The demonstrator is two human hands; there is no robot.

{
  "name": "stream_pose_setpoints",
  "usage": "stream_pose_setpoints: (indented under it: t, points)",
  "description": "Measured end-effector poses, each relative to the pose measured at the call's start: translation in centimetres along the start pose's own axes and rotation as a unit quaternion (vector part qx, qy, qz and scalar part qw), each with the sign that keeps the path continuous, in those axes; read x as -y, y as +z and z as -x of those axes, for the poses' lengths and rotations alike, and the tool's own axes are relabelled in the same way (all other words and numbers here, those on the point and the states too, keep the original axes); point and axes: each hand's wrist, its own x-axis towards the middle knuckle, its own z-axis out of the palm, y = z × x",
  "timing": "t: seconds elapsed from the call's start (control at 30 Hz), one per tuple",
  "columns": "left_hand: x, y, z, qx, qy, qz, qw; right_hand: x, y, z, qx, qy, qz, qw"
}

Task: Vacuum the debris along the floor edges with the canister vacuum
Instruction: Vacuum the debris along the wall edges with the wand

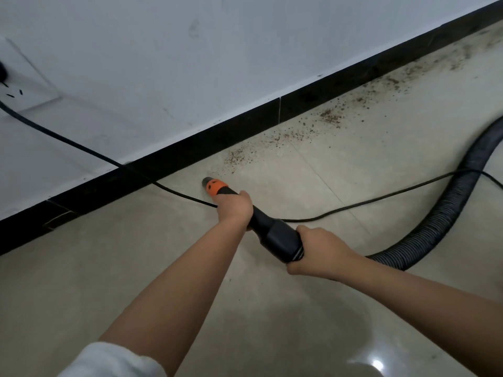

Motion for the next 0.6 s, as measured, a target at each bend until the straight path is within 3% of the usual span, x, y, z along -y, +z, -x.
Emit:
stream_pose_setpoints:
  t: [0.23,0.6]
  points:
    - [-0.5,0.6,-0.5,-0.051,0.070,-0.156,0.984,1.5,0.6,-1.5,-0.031,-0.006,0.027,0.999]
    - [0.6,1.7,1.0,0.001,0.098,-0.160,0.982,-0.2,0.0,0.7,-0.014,-0.008,0.055,0.998]
